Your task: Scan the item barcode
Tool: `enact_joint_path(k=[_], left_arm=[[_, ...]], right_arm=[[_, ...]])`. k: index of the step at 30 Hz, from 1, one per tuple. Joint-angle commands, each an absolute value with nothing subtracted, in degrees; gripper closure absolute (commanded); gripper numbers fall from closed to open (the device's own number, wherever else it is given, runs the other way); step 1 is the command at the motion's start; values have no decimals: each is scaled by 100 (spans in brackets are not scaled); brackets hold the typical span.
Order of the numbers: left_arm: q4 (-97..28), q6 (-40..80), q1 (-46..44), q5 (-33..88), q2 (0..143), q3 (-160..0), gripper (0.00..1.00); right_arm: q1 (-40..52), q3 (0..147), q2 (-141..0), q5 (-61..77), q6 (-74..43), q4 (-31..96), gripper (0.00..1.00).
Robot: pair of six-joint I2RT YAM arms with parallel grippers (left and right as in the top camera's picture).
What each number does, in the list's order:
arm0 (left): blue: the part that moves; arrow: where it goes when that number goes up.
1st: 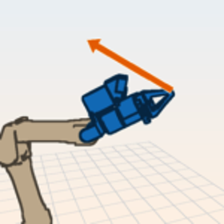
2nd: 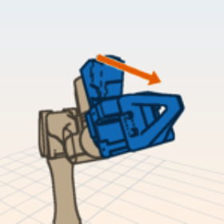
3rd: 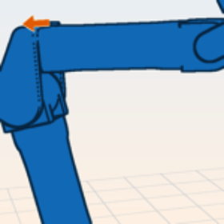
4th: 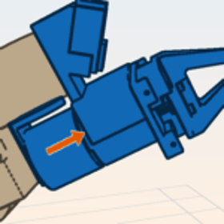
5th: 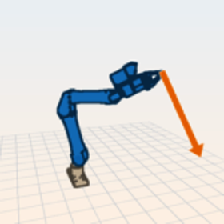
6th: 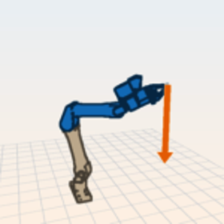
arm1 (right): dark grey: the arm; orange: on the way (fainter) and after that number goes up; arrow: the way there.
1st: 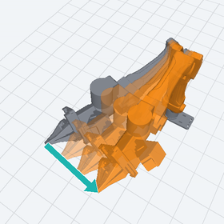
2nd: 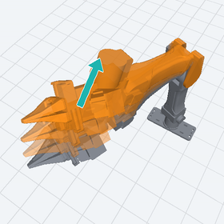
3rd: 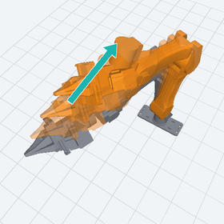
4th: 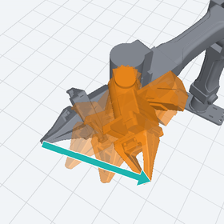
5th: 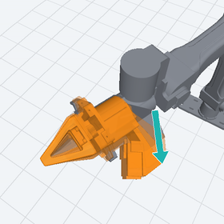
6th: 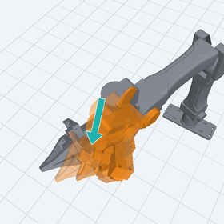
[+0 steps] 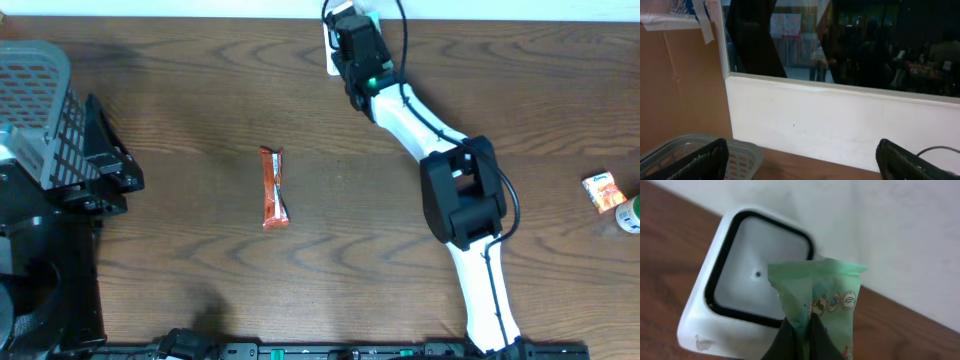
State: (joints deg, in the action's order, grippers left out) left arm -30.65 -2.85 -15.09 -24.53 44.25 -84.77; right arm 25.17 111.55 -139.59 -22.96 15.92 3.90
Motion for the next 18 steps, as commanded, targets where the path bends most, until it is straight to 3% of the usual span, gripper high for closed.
enact_joint_path(k=[1,18], left_arm=[[-3057,-331,-1479,-2506,4453,-8460,6],[-3055,-331,-1479,-2506,4453,-8460,6]], right_arm=[[2740,11295,-13963,-2392,1907,268,99],[2744,11297,-13983,-3059,2346,384,99]])
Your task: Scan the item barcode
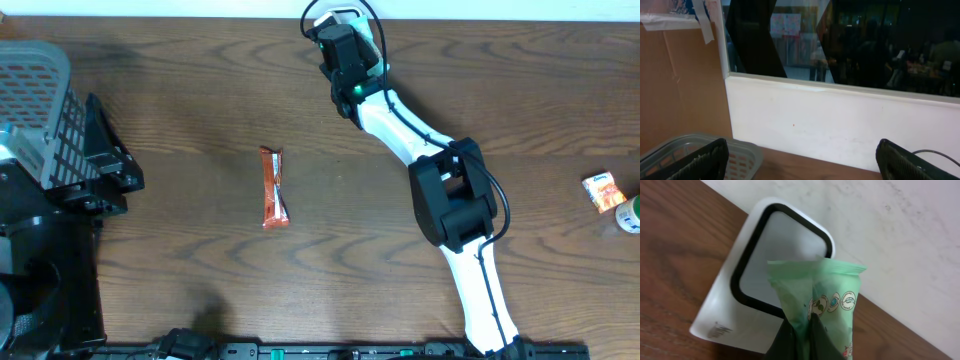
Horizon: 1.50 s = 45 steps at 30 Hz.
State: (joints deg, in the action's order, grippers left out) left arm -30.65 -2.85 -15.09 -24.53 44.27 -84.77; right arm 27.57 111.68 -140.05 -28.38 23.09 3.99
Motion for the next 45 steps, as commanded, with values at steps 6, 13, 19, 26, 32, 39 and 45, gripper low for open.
enact_joint_path(k=[6,13,19,26,32,39,45], left_arm=[[-3015,-331,-1479,-2506,4453,-8460,6],[-2947,-333,-1479,-2506,4453,-8460,6],[-2906,-333,-1479,-2506,4451,-8460,6],[-2766,-333,-1479,-2506,4431,-8460,6],[-2692,-331,-1479,-2504,4421,-8460,6],[-2622,-331,-1479,-2504,4397,-8460,6],[-2620,-331,-1479,-2504,4399,-8460,6]], right_arm=[[2801,11848,-13974,-3079,2272,989,99],[2770,13327,-13926,-3463,2045,3170,99],[2532,14363,-13721,-3441,1009,5986,99],[1411,14427,-13579,-3441,-991,8781,99],[32,14188,-13581,-3599,-2174,9732,99],[-1417,13015,-13592,-3548,-2829,9212,99],[-2180,12296,-13592,-3385,-2825,8593,49]])
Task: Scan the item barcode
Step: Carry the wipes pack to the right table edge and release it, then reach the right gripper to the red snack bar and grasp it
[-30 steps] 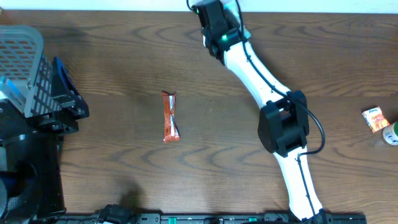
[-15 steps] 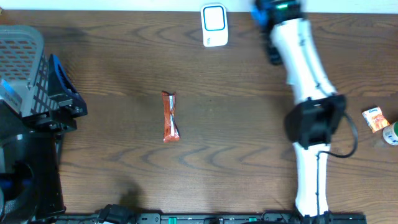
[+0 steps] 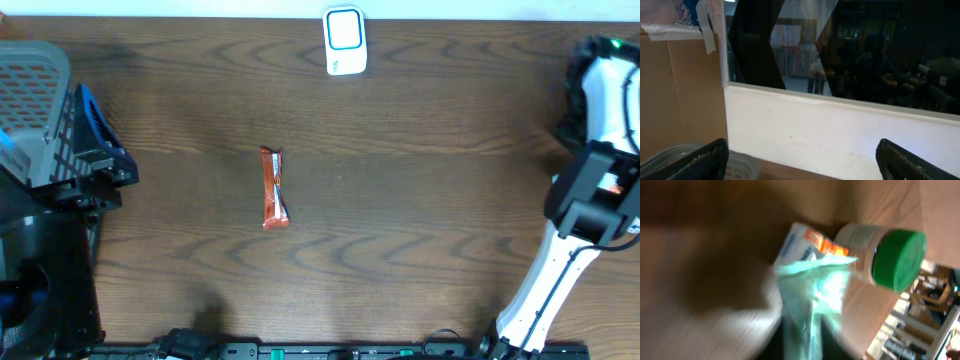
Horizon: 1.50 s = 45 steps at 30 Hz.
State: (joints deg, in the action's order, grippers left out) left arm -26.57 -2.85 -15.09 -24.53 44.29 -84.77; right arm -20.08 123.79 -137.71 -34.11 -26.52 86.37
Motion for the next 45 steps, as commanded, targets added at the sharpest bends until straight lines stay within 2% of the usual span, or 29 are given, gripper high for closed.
enact_joint_path(k=[1,2,3,4,11,17,18,19,20,22,26,33,40,45], left_arm=[[-2622,-331,-1479,-2504,4399,-8460,6],[-2620,-331,-1479,-2504,4399,-8460,6],[-2620,-331,-1479,-2504,4399,-8460,6],[-2620,-331,-1479,-2504,4399,-8460,6],[-2620,-331,-1479,-2504,4399,-8460,6],[-2622,-331,-1479,-2504,4375,-8460,6],[-2626,-331,-1479,-2504,4353,-8460,6],[-2624,-331,-1479,-2504,4320,-8460,6],[-2626,-331,-1479,-2504,4285,-8460,6],[-2626,-331,-1479,-2504,4191,-8460,6],[-2622,-331,-1479,-2504,3929,-8460,6],[-2626,-331,-1479,-2506,3623,-8460,6],[-2650,-266,-1479,-2506,3614,-8460,6],[-2650,-268,-1479,-2506,3612,-8460,6]], right_arm=[[-2246,12300,-13590,-3275,-2812,8549,37],[-2292,12333,-13563,-3151,-2709,8525,28],[-2303,12401,-13559,-3044,-2578,8523,8],[-2298,12508,-13552,-2906,-2418,8541,1],[-1634,13653,-13386,-1890,-2069,9115,1],[-80,13791,-12982,-1741,-1841,9083,1],[213,13791,-12967,-1505,-1730,9083,3],[554,13791,-12967,-1090,-1522,9087,18],[829,13786,-12967,-705,-1396,9089,56],[1363,13734,-12988,-36,-1369,9072,99],[2423,13520,-12988,784,-1389,8656,99],[3717,12818,-12991,932,-1542,7915,99],[4407,11924,-13043,1208,-1538,6276,99],[4484,11439,-13087,834,-1885,5570,99]])
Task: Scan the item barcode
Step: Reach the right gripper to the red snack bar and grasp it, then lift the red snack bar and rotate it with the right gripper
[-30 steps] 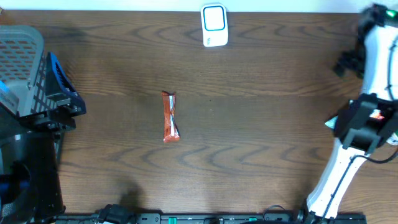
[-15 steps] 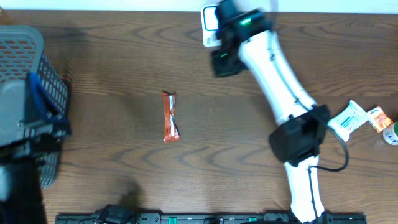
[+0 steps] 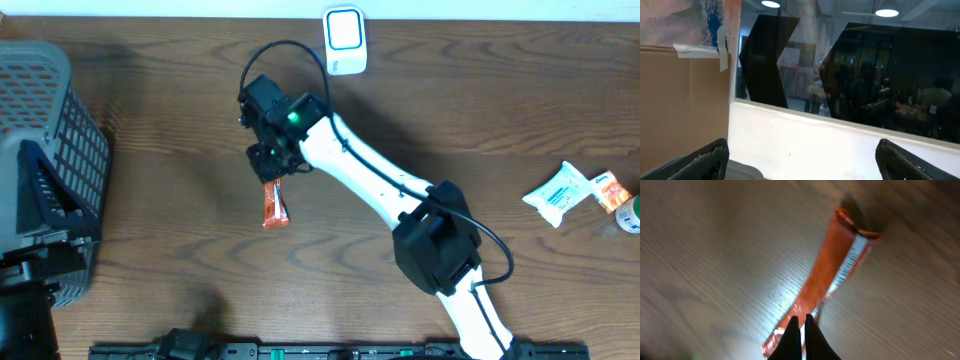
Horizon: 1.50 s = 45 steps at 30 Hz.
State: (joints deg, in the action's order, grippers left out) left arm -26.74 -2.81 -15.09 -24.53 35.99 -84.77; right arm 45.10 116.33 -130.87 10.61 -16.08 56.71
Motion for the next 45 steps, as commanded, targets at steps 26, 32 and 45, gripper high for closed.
enact_joint_path(k=[26,32,45], left_arm=[[-2670,-270,-1479,-2506,3612,-8460,6],[-2670,-270,-1479,-2506,3612,-8460,6],[-2670,-270,-1479,-2506,3612,-8460,6]], right_arm=[[4416,11013,-13535,701,-1684,4556,99],[4665,11010,-14062,934,-1695,4950,99],[4744,11437,-12995,823,-1522,6558,99]])
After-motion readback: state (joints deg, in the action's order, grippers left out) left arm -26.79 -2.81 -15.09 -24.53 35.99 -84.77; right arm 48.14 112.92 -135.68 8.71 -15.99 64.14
